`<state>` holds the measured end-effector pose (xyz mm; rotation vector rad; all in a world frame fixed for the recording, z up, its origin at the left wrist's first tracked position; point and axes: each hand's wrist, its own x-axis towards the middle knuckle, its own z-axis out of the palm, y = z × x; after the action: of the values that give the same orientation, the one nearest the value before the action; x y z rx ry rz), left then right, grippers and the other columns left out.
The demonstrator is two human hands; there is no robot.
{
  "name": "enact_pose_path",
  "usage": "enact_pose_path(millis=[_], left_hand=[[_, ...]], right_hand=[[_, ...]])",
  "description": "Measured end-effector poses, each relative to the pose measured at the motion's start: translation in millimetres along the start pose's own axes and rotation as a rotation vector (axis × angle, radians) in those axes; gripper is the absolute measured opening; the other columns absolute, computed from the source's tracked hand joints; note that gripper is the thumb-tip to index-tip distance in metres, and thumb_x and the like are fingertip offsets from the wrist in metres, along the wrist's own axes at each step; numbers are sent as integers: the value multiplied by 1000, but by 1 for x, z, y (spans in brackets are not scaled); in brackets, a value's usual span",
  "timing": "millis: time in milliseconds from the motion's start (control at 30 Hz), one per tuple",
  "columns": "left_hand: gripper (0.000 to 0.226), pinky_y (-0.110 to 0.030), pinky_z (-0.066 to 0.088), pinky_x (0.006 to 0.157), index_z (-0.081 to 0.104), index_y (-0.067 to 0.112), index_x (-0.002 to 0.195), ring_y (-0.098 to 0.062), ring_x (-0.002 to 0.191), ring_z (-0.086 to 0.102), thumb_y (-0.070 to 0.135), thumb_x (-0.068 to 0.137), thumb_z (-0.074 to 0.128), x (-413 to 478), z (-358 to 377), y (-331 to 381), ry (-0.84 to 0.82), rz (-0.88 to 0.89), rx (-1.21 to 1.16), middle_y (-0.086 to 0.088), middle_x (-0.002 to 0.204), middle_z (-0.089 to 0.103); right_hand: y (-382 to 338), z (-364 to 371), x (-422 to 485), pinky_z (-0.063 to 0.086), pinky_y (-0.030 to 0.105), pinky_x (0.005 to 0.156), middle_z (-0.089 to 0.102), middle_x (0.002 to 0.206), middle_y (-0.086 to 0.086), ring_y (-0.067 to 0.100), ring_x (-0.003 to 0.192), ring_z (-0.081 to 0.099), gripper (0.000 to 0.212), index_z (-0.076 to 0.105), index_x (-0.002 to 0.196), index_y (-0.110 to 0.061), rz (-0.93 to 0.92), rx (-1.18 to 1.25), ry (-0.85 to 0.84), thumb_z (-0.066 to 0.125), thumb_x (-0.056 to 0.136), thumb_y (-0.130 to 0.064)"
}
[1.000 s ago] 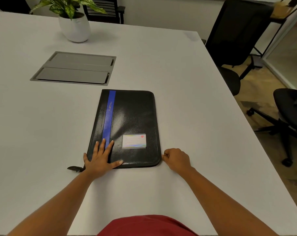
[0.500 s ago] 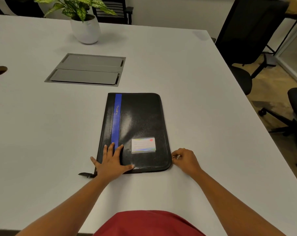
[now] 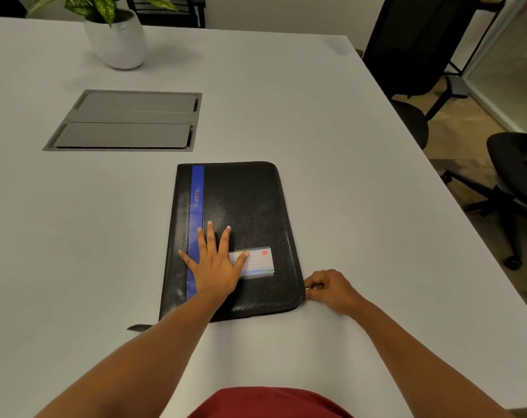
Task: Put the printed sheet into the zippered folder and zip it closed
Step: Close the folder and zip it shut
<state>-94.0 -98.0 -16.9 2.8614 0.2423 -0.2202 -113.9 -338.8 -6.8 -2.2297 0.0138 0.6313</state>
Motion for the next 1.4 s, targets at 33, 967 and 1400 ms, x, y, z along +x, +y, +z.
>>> enact_pose_path(millis=[33,967,1400], left_hand=[[70,-65,-6,108,1,33,149,-25,145,-14,62,90,27,1,4,-2,-5,15,18,-3,159,-10],[77,-67,-5,107,4,36,148,-23,147,-3,67,78,-7,-1,23,-20,33,51,129,-1,159,2],[79,-65,-4,109,8,36,148,-22,147,-4,67,77,-5,-3,20,-18,45,33,90,-1,159,2]], right_hand=[[0,-1,1,43,19,71,60,74,-9,6,68,53,13,72,91,-6,-4,-10,-5,69,79,-8],[-7,-12,24,39,14,54,63,68,-16,2,42,55,24,57,60,-36,42,-30,183,76,72,-29],[3,-9,20,41,5,52,55,58,-6,-3,45,51,8,69,81,-7,-29,121,23,69,77,0]])
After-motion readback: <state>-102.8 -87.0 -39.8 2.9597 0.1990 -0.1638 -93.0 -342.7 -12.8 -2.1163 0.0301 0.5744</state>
